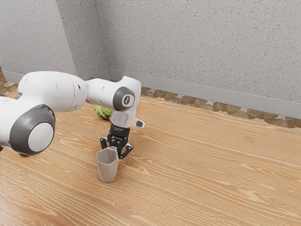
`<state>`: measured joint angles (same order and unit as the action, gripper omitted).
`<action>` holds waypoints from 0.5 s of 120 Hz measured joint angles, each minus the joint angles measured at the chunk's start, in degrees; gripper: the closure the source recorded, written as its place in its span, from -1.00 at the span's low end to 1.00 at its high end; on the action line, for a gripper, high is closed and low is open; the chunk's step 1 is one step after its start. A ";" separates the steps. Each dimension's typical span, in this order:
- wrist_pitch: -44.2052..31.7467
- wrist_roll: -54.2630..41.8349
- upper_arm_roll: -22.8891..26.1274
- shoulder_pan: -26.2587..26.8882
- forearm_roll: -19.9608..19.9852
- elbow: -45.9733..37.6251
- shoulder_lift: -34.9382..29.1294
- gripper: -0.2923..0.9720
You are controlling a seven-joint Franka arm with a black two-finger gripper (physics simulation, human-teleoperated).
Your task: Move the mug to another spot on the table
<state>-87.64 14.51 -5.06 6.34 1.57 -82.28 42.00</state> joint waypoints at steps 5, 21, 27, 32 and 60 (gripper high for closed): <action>-0.04 0.08 -0.01 0.04 0.09 0.00 0.06 0.47; -0.19 0.26 -0.04 0.00 0.47 -0.01 0.25 0.21; -0.23 0.30 -0.04 -0.02 0.55 -0.01 0.12 0.10; -0.26 0.32 -0.04 -0.01 0.62 -0.01 -0.01 0.01; -0.31 0.27 0.04 0.06 0.77 -0.01 -1.54 -0.35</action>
<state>-87.95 14.78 -5.01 6.40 2.34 -82.29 40.47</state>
